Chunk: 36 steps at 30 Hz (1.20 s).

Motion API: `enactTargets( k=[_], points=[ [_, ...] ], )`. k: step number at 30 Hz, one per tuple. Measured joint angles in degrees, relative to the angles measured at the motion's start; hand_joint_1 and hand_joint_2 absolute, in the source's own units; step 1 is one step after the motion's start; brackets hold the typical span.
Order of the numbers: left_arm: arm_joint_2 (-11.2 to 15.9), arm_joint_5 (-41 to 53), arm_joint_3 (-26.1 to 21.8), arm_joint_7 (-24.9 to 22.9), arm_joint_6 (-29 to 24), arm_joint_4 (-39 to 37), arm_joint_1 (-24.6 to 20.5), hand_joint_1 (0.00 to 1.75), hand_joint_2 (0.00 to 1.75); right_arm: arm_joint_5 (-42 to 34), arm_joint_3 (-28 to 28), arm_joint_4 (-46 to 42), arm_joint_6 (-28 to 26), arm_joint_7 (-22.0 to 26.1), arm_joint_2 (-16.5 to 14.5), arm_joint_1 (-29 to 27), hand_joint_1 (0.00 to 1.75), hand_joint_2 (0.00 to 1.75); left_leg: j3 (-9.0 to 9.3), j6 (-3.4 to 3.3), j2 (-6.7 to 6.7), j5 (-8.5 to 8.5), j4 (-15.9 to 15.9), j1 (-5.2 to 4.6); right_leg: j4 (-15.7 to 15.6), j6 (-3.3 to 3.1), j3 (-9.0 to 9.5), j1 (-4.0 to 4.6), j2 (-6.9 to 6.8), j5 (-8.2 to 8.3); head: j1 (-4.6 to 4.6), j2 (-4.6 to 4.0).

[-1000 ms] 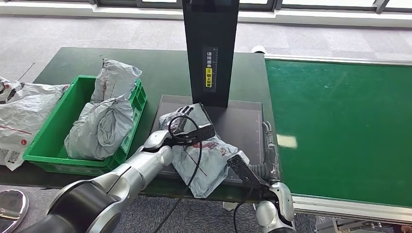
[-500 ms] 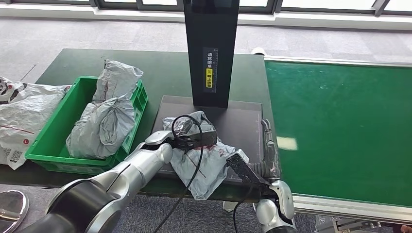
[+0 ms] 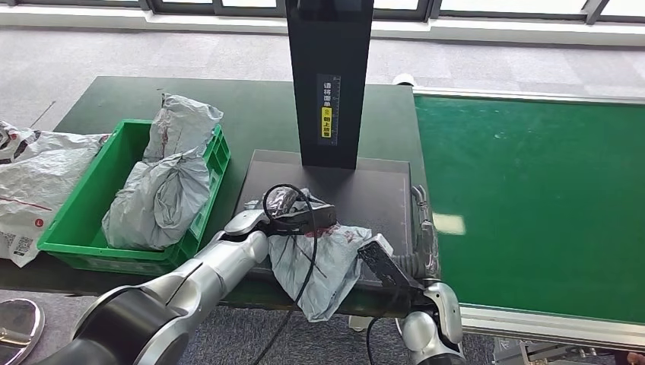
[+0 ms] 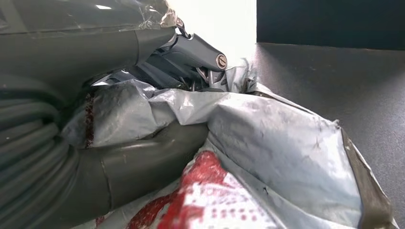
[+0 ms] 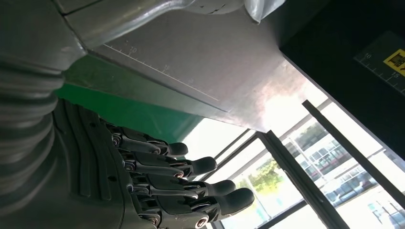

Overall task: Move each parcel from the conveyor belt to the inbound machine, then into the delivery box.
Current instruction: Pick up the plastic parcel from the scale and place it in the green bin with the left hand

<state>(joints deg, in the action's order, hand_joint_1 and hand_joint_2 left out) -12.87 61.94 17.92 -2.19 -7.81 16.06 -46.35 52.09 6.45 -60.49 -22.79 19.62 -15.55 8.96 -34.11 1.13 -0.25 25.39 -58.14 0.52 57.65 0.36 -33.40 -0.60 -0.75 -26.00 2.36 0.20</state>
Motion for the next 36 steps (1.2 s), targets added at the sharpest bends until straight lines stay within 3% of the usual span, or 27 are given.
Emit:
enactTargets(
  k=[4,9,15,19,23,29,36],
  points=[
    [0.1,-0.4,-1.4,3.5,-8.5,0.0,2.0,1.75,1.75,-0.5,0.0,-1.0,-1.1,0.1,0.3,-0.7,0.00,1.75,-0.01,0.00,0.01,0.00,0.0,0.00,0.0,0.00,-0.05,0.00,0.01,0.00,0.00,0.00],
    [-0.3,-2.4,-4.1,11.8,-19.6,0.6,3.9,1.75,1.75,-1.0,0.0,-4.1,-2.1,0.0,0.7,-3.6,0.00,1.75,-0.15,0.00,0.01,-0.01,0.0,0.00,0.0,0.00,-0.19,0.00,0.00,0.00,0.00,0.00],
    [-0.9,-6.1,-8.1,20.1,-25.6,3.0,4.3,1.75,1.75,-1.3,0.0,-7.9,-3.0,0.4,0.9,-6.6,0.00,1.75,-0.22,0.00,0.02,0.00,0.0,0.00,0.0,0.00,-0.25,-0.01,0.01,0.00,0.00,0.00],
    [-0.7,-11.7,-11.0,27.5,-29.7,7.0,5.7,1.75,1.75,-4.0,0.0,-10.8,-3.9,3.0,0.9,-8.7,0.00,1.75,-0.27,0.00,0.02,0.00,0.0,0.00,0.0,0.00,-0.28,0.00,0.02,0.00,0.00,0.00],
    [0.4,-18.1,-14.0,32.7,-30.7,16.4,10.2,1.75,1.75,-6.5,0.0,-13.9,-4.6,5.2,1.1,-11.2,0.00,1.75,-0.27,0.03,0.15,0.03,0.0,0.00,0.0,-0.01,-0.35,0.02,0.11,-0.01,0.00,0.00],
    [0.8,-18.9,-14.6,32.1,-28.9,36.1,18.2,1.75,1.75,-7.1,-0.3,-17.9,-5.2,5.2,1.2,-14.5,0.00,1.75,-0.41,0.01,0.16,0.06,0.0,0.01,0.0,-0.02,-0.46,0.02,0.09,-0.06,0.00,0.00],
    [0.8,-18.8,-14.6,31.9,-28.7,45.1,21.2,1.75,1.75,-7.1,-0.4,-19.8,-5.3,5.2,1.2,-15.8,0.00,1.75,-0.40,-0.01,0.19,0.07,0.0,0.00,0.0,-0.02,-0.45,0.00,0.10,-0.05,0.00,0.00]
  ],
)
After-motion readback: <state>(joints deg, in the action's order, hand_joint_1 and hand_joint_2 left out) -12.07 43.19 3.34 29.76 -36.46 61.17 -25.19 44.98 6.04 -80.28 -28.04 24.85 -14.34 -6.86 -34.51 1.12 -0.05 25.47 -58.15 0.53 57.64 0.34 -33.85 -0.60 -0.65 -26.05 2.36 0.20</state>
